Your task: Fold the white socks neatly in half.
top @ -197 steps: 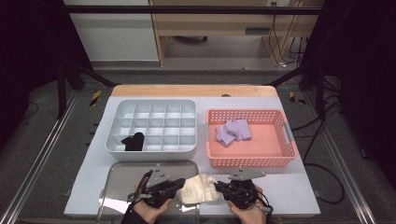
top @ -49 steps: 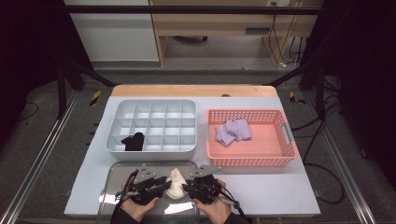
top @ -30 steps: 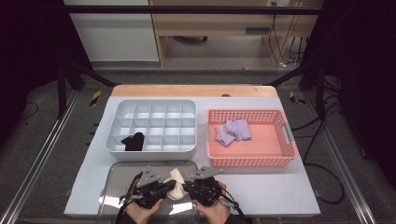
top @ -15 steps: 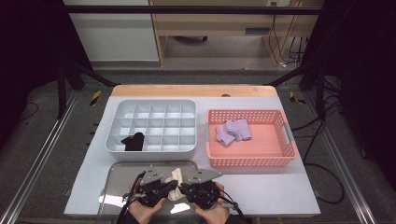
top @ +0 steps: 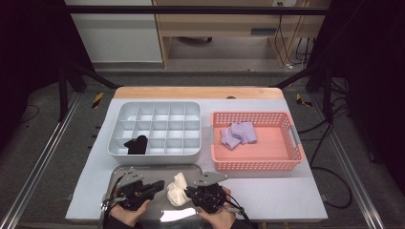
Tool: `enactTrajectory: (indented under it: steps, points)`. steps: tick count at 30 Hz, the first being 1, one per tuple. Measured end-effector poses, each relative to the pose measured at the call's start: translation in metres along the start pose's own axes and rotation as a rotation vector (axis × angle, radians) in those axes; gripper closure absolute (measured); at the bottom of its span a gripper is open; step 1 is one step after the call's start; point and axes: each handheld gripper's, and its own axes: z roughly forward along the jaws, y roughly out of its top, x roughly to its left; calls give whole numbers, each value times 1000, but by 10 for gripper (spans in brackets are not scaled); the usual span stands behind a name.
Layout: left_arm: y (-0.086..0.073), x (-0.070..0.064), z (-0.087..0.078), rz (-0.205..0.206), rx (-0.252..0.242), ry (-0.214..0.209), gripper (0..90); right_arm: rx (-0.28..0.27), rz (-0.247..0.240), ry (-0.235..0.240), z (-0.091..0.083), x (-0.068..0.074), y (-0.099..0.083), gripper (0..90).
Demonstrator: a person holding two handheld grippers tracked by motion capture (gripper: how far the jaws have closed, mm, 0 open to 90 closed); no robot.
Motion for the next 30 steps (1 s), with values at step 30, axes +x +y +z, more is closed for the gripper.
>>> enactTrajectory:
  steps: [30]
  points:
    - [-6,-33,33,128,70,-7,891,42,18,14,3,-1,4,751]
